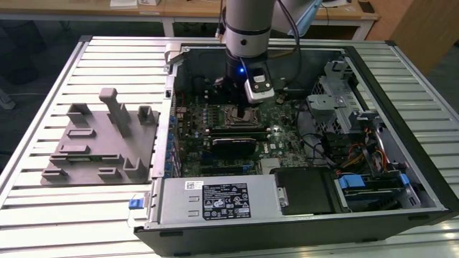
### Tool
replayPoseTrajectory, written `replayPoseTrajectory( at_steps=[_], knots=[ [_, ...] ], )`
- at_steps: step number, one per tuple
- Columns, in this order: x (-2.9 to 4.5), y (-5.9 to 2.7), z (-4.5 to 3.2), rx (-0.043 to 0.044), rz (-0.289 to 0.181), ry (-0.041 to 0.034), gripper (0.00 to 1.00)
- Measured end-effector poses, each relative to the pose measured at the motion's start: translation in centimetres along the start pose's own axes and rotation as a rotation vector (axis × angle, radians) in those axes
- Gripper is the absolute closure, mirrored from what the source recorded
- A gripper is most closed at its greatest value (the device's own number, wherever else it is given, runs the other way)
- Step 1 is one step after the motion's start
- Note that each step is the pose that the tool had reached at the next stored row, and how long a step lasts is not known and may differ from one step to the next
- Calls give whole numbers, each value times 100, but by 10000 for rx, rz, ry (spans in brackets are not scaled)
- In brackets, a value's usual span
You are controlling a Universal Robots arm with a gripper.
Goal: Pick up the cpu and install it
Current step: 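Install the second cpu locking lever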
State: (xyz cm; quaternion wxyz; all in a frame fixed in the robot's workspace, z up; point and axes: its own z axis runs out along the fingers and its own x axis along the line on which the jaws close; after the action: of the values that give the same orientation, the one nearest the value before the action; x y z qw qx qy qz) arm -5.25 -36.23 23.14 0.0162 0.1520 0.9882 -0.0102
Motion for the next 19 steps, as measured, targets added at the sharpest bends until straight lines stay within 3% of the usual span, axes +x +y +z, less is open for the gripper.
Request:
replayPoseTrajectory(
  at_steps=[7, 19],
  knots=[
    [-13, -41, 3, 19, -1, 63, 89],
    [-26, -38, -32, 16, -47, 65, 89]
  ],
)
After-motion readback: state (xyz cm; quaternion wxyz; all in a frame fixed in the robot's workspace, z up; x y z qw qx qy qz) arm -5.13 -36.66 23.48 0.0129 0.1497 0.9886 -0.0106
